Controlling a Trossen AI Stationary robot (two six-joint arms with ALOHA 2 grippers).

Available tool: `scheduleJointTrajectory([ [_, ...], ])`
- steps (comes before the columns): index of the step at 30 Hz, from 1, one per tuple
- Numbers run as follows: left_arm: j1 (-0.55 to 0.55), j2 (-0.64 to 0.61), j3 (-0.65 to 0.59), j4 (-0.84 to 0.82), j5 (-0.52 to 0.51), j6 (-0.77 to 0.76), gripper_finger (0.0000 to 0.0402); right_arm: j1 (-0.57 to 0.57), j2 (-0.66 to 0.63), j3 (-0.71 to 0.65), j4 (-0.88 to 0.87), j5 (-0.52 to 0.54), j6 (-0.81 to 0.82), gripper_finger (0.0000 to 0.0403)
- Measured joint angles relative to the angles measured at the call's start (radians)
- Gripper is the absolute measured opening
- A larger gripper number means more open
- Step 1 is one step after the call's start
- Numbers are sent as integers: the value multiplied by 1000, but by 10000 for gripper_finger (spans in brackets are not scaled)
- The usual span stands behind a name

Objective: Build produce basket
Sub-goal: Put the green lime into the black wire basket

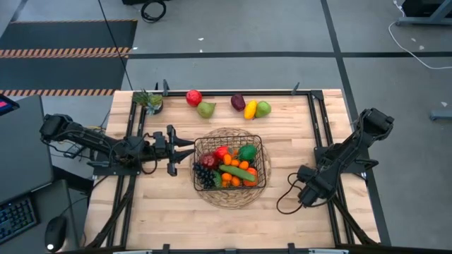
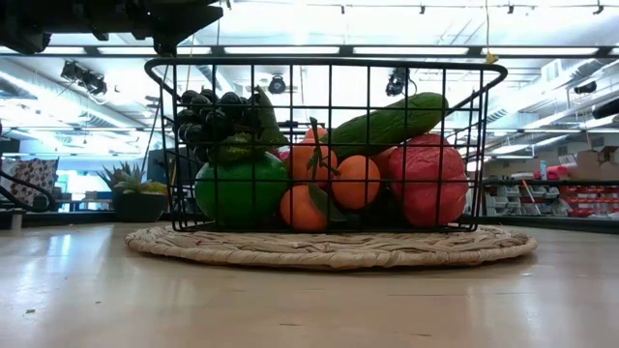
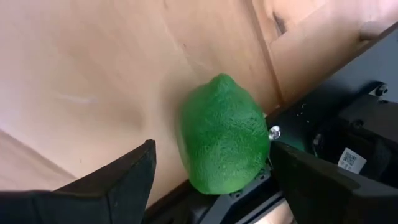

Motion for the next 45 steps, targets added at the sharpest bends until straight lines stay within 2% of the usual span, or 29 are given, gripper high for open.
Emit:
scheduleJointTrajectory([
  [6,0,0,0,0,0,0,133,0,0,-27,47,-16,46,297],
  [11,0,0,0,0,0,1,132,0,1,-51,127,-52,70,247],
  [18,0,0,0,0,0,1,133,0,1,-54,127,-40,132,187],
  [24,0,0,0,-1,0,6,133,0,1,-38,105,-12,165,181],
  [28,0,0,0,-1,0,6,133,0,2,39,6,18,172,181],
  [32,0,0,0,-1,0,6,133,-2,2,182,-185,98,172,181],
  [37,0,0,0,0,0,6,133,-18,2,406,-409,283,198,182],
  [41,0,0,0,1,0,5,133,-45,-1,553,-413,489,176,182],
  [45,0,0,0,2,0,1,133,-95,2,662,-412,627,102,181],
])
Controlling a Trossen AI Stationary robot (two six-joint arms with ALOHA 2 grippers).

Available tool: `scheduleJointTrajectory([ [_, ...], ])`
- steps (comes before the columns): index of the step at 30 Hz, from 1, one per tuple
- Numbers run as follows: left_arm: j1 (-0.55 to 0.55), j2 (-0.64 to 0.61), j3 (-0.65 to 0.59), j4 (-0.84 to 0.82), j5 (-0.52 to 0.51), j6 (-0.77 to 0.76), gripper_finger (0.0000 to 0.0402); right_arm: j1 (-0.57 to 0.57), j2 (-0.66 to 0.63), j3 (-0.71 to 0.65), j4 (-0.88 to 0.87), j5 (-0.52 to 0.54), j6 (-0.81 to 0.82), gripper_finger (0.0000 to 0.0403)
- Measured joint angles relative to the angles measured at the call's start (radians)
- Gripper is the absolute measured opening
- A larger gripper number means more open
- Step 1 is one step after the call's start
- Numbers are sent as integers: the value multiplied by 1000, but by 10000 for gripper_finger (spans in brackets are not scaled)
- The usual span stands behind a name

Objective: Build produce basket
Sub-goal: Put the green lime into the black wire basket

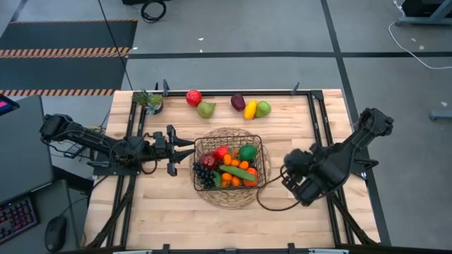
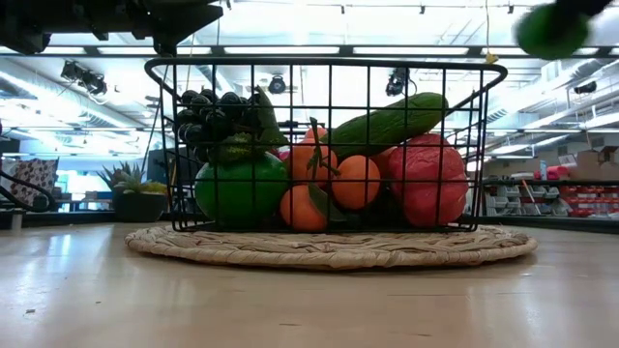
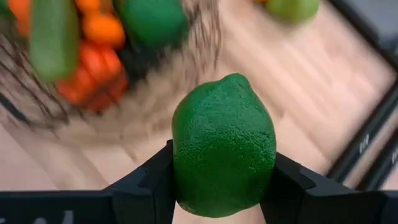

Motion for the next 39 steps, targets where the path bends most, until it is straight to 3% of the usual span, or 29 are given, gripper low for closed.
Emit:
scheduleJointTrajectory([
  [5,0,0,0,2,0,-2,133,-82,0,44,57,114,-159,181],
  [13,0,0,0,15,0,-22,133,-252,0,44,406,125,-560,181],
  [20,0,0,0,24,0,-22,133,-386,1,-4,708,-9,-835,182],
  [24,0,0,0,24,0,-22,133,-441,1,-61,861,-64,-917,188],
  [30,0,0,0,24,0,-22,132,-494,1,-134,1050,-67,-1012,200],
  [39,0,0,0,22,0,-22,132,-557,1,-249,1177,-142,-1061,288],
])
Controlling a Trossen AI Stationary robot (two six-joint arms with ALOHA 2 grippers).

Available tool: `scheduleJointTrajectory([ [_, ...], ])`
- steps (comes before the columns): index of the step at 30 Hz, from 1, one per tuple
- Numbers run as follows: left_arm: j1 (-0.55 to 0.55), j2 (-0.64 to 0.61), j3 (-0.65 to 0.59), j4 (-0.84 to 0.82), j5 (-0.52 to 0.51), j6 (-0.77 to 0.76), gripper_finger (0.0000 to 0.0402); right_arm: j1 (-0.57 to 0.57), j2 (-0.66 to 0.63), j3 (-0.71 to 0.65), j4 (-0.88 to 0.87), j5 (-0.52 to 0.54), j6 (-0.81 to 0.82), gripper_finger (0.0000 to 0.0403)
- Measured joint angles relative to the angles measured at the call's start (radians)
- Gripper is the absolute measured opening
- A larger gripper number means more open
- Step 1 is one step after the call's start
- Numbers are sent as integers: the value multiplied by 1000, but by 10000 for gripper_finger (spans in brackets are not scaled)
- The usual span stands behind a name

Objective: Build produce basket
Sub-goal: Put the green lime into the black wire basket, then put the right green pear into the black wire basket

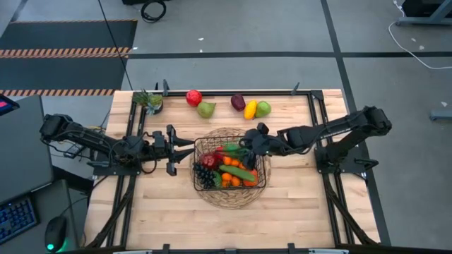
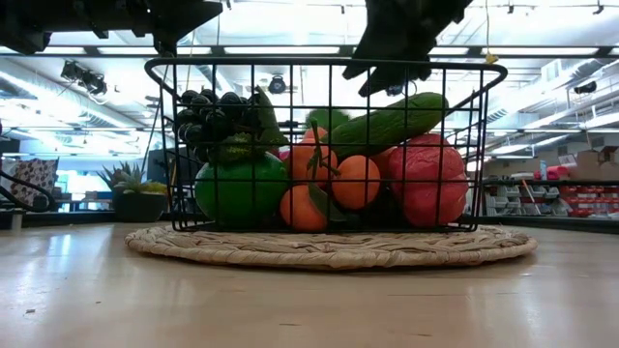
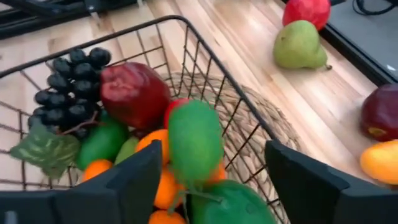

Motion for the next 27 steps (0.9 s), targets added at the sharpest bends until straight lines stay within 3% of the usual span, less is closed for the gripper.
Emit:
scheduleJointTrajectory([
  [6,0,0,0,-22,0,2,133,-27,-1,-7,8,39,-83,336],
  [13,40,0,0,-25,0,2,133,-138,-15,-1,25,171,-215,342],
  [20,149,0,19,-46,0,-106,133,-326,-55,0,83,-68,-236,332],
  [27,202,0,180,-483,0,-175,133,-519,-103,0,-36,-127,-300,332],
])
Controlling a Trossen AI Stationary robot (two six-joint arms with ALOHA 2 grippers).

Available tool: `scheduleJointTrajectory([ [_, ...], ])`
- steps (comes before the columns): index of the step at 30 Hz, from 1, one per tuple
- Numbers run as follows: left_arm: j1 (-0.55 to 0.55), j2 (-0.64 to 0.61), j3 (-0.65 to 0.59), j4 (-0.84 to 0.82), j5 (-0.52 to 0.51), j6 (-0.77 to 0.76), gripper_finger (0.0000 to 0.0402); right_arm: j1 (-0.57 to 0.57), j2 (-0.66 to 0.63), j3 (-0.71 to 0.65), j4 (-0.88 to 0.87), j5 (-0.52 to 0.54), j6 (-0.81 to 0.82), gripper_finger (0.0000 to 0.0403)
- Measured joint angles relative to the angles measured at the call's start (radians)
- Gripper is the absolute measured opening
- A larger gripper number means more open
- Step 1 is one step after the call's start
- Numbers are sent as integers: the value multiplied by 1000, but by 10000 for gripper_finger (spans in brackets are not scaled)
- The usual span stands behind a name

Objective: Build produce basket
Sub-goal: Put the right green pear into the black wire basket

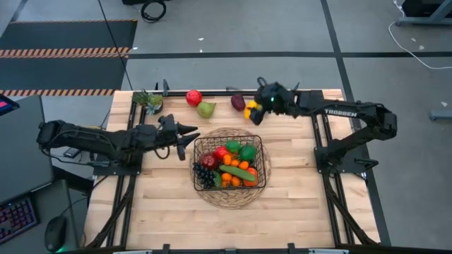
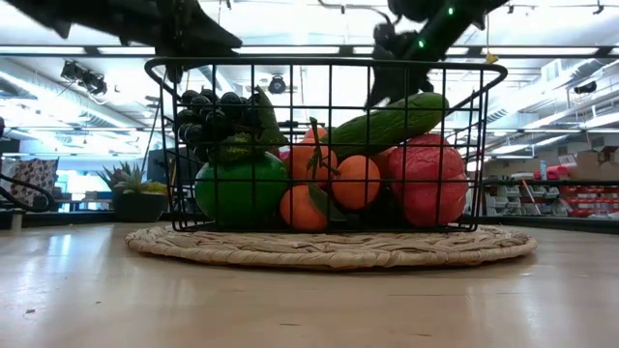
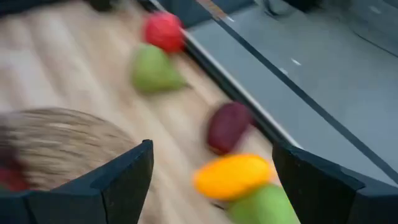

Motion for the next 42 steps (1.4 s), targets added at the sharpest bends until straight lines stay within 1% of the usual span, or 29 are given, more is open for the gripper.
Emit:
scheduleJointTrajectory([
  [2,1,0,45,-97,0,-9,133,-63,-1,0,-44,0,-19,330],
  [4,1,0,72,-130,0,-7,135,-128,6,0,-77,-7,-34,330],
  [6,1,0,94,-133,0,6,136,-187,21,0,-90,-47,-51,330],
  [9,1,0,121,-133,0,50,137,-264,47,0,-90,-136,-93,330],
  [16,1,0,172,-148,0,172,139,-388,143,0,-104,-272,-122,331],
  [19,8,0,186,-167,0,216,143,-406,197,0,-129,-323,-133,336],
  [22,35,-7,189,-202,-20,230,146,-408,234,0,-150,-342,-173,341],
  [25,95,-11,191,-253,-60,229,150,-406,254,0,-165,-347,-186,347],
  [30,216,-14,191,-332,-62,224,157,-404,281,0,-154,-318,-210,350],
  [37,346,-12,191,-407,20,208,157,-407,345,0,-113,-366,-210,350],
  [42,395,-12,190,-445,45,207,157,-405,392,4,-93,-366,-212,350],
])
